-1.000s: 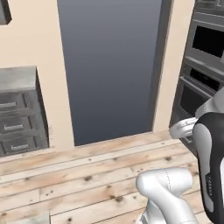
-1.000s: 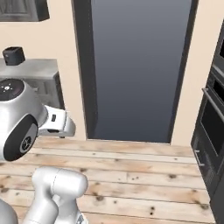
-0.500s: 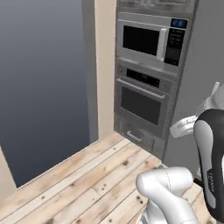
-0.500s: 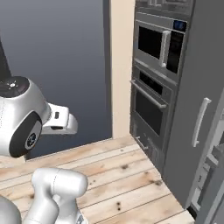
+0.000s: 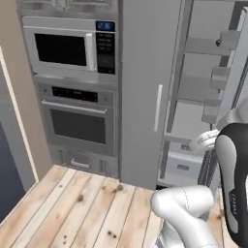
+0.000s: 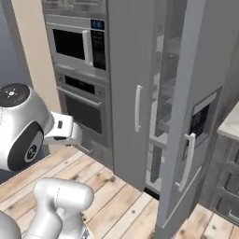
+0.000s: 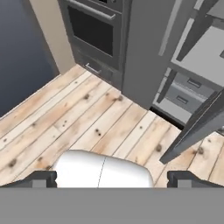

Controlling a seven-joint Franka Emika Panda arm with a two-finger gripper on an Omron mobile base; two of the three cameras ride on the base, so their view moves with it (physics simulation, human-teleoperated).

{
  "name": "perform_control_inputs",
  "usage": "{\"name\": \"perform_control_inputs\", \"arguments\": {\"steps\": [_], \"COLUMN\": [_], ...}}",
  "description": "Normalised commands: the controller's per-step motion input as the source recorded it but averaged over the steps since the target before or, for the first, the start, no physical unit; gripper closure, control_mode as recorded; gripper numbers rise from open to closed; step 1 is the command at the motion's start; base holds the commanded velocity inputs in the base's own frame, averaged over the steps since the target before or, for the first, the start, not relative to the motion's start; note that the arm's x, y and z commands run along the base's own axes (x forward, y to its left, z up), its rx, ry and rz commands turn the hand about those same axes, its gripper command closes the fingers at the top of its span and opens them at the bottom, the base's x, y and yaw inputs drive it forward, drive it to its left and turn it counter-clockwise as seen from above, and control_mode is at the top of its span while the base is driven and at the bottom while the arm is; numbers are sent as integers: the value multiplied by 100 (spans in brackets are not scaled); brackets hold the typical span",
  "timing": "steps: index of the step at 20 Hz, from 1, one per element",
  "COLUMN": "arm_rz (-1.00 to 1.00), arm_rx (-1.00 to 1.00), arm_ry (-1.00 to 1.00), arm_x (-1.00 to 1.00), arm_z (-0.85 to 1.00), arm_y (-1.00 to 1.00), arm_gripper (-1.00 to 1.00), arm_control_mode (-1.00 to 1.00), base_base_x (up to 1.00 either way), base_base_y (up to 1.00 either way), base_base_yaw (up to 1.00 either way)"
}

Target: Take the tomato and potato out of the freezer and place them in the tupperware container on the counter. Then put the tupperware containing the vegetables back in the freezer.

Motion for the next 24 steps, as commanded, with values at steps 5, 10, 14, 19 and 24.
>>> {"name": "perform_control_inputs", "arguments": {"steps": [5,10,14,19,24], "arm_rz": [0,0,0,0,0], "arm_rx": [0,0,0,0,0], "arm_ry": [0,0,0,0,0], "arm_x": [0,0,0,0,0], "arm_z": [0,0,0,0,0], "arm_y": [0,0,0,0,0], "arm_gripper": [-100,-100,-100,-100,-100], "arm_control_mode": [100,100,100,100,100], "base_base_x": [75,37,43,92,100], "base_base_y": [74,70,12,26,6], "base_base_yaw": [-42,-38,-57,-47,-24]}}
